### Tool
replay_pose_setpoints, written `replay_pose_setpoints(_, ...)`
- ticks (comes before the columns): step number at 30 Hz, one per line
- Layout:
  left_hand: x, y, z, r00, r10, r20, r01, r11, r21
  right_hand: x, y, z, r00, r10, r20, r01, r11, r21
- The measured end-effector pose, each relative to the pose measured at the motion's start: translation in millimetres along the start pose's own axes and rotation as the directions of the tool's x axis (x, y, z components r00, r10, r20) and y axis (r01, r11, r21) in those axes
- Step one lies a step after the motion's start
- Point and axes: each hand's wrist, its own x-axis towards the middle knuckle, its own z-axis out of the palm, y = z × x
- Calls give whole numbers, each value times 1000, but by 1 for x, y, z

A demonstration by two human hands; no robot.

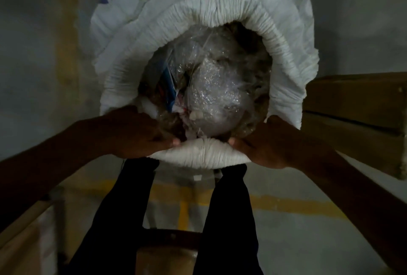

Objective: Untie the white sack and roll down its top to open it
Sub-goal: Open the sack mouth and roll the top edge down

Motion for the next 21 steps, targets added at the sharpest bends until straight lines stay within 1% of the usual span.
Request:
replay_pose_setpoints(1,1,-5,3,998,39,-57,-38,999,12,-1,1,6,1000,-1,27,0,1000,15)
replay_pose_setpoints(2,3,-9,9,993,109,-53,-105,992,63,-3,2,11,999,-10,53,8,999,42)
replay_pose_setpoints(3,3,-11,14,989,145,-5,-143,985,101,-5,0,13,997,-20,69,15,997,71)
replay_pose_setpoints(5,5,-15,19,989,140,-43,-138,988,65,-7,-3,13,997,-26,66,20,996,92)
replay_pose_setpoints(6,7,-14,21,984,139,-115,-136,990,34,-7,-5,12,999,-26,40,22,995,94)
replay_pose_setpoints(7,8,-11,21,968,158,-196,-157,987,21,-6,-6,12,1000,-28,3,27,995,92)
replay_pose_setpoints(8,9,-8,21,950,188,-249,-186,982,33,-4,-6,12,998,-37,-45,40,996,81)
replay_pose_setpoints(9,8,-4,21,938,213,-275,-211,977,36,-3,-6,13,994,-48,-95,54,996,69)
replay_pose_setpoints(11,7,2,18,935,226,-272,-230,973,16,-3,-6,17,971,-79,-226,91,995,42)
replay_pose_setpoints(12,7,3,18,933,236,-272,-233,971,44,-4,-5,18,944,-105,-314,120,992,31)
replay_pose_setpoints(13,8,1,19,919,261,-296,-248,965,81,-5,-4,22,896,-130,-424,154,988,23)
replay_pose_setpoints(14,10,-1,20,907,274,-321,-250,961,115,-5,-4,24,856,-140,-498,167,986,11)
replay_pose_setpoints(15,12,-4,22,889,284,-359,-261,959,112,-6,-3,25,837,-141,-528,160,987,-10)
replay_pose_setpoints(18,14,-6,25,823,298,-483,-293,952,87,-5,-4,27,862,-104,-496,84,994,-63)
replay_pose_setpoints(20,12,-2,22,802,265,-535,-270,960,72,-3,-5,28,831,-95,-548,72,995,-62)
replay_pose_setpoints(21,11,-1,21,783,249,-569,-258,964,67,-2,-5,29,798,-89,-597,69,996,-57)
